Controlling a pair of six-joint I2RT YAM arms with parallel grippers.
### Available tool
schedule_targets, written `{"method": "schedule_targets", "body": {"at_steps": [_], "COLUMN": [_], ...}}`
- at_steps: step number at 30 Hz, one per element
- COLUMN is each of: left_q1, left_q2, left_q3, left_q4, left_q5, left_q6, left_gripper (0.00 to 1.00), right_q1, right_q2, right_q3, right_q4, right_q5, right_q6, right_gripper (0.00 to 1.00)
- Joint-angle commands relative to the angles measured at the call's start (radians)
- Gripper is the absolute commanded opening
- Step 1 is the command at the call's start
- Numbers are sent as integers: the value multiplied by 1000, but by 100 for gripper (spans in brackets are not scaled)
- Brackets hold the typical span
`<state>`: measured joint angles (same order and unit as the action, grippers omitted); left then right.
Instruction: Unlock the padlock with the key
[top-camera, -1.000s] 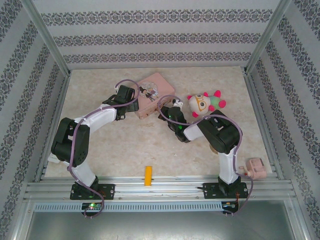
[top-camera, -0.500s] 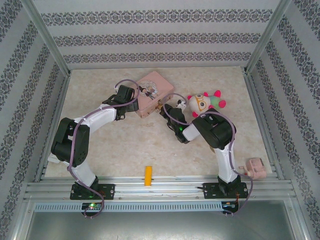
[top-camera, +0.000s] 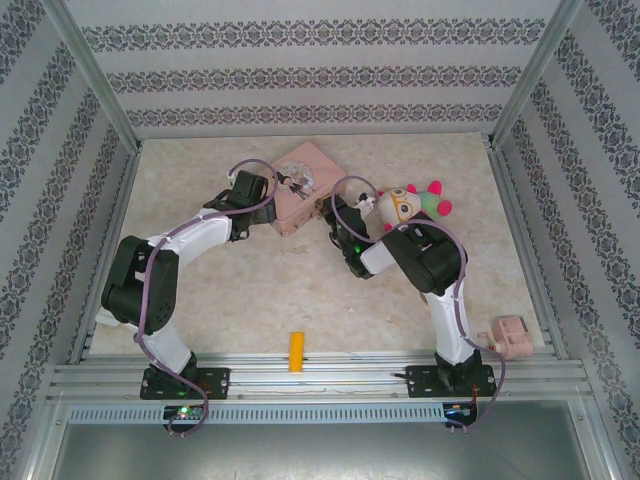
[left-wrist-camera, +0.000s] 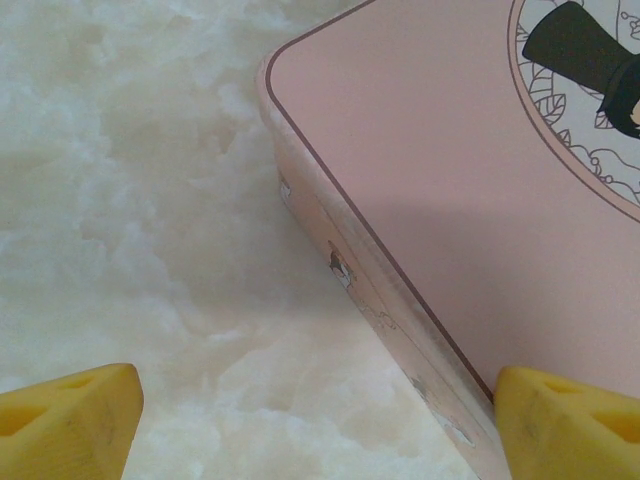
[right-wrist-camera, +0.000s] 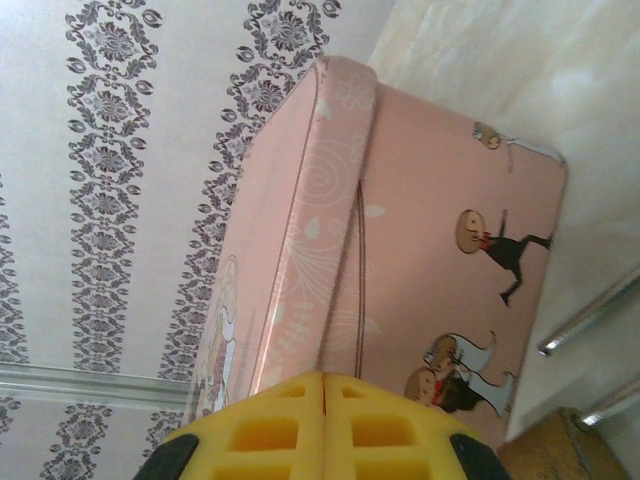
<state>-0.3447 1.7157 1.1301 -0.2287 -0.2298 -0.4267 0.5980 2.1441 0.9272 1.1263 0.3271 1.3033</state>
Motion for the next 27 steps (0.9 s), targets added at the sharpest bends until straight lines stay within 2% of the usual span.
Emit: {"method": "schedule_targets", "body": {"at_steps": [1,10,17,21,27], "left_q1": [20,35,91,145,170], "left_q2": [-8,23,65,81,29], "left_q3": [-38,-12,47,81,112], "left_q4": [-96,-98,-106,-115,-107], "left_q5": [-19,-28,-25,0,72], "left_q6": [7,19,46,41,10], "left_gripper": [90,90,88,88,92], "right_q1": [3,-9,-36,-59,-119], "right_q2": [-94,-342,-453,-511,-521], "right_q3": [-58,-233,-209,-94,111], "right_q4": [7,-171,-401,-663,-973], "right_q5": [29,-53,-190,-262,-385], "right_q6": [-28,-122,-204,-324,-492], "right_gripper": [0,0,0,8,28]}}
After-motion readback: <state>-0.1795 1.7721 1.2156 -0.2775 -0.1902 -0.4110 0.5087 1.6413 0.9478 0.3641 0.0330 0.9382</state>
